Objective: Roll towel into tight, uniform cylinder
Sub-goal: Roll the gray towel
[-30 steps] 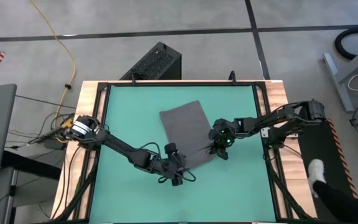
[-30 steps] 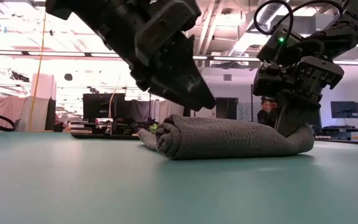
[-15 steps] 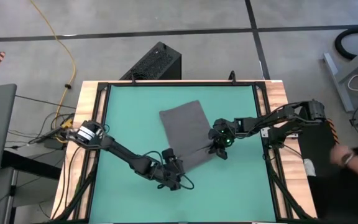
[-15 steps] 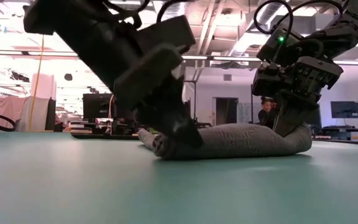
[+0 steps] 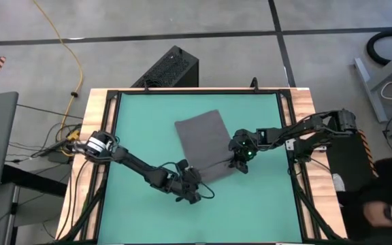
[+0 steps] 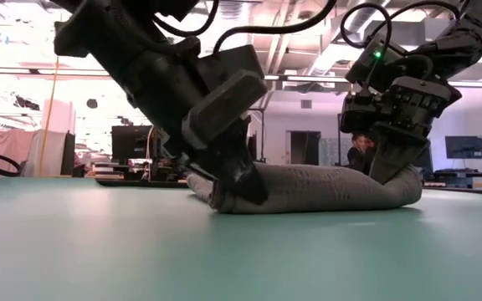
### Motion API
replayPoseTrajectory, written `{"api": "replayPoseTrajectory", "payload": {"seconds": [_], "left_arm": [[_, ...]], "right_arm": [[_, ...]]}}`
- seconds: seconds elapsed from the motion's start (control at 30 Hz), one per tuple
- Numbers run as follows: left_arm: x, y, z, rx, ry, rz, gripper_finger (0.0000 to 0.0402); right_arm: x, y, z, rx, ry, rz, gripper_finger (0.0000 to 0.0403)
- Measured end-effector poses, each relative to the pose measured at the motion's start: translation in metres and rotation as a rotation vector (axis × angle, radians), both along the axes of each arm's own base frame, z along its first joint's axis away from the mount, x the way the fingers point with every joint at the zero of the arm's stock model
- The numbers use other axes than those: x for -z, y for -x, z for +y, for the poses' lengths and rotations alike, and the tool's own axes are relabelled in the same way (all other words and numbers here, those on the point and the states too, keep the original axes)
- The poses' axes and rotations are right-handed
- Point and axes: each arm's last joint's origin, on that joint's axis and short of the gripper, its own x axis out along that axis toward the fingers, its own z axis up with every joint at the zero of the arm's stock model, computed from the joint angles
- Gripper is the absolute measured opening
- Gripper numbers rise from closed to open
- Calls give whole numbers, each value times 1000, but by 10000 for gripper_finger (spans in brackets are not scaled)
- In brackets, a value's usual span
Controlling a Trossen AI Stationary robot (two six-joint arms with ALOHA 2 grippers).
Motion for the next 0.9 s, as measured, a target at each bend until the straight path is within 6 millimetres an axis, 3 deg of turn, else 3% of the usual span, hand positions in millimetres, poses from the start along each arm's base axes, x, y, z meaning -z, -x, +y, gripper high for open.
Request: {"api": "replayPoseTrajectory", "payload": {"seconds": [0.1, 0.37, 0.63, 0.77, 0.9], "left_arm": [[-4, -2, 4, 31, 48, 8, 16], [-8, -6, 17, 49, 112, 22, 12], [-12, -8, 23, 42, 142, 11, 12], [-12, -2, 32, 38, 194, -33, 12], [-3, 15, 42, 24, 295, -179, 13]], "right_arm": [[0, 0, 0, -10, -15, -2, 73], [-12, -4, -10, -28, 5, -18, 159], [-50, 17, -20, 12, 185, -91, 226], [-76, 30, -4, -63, 273, -250, 230], [-88, 40, 25, -174, 374, -327, 226]]}}
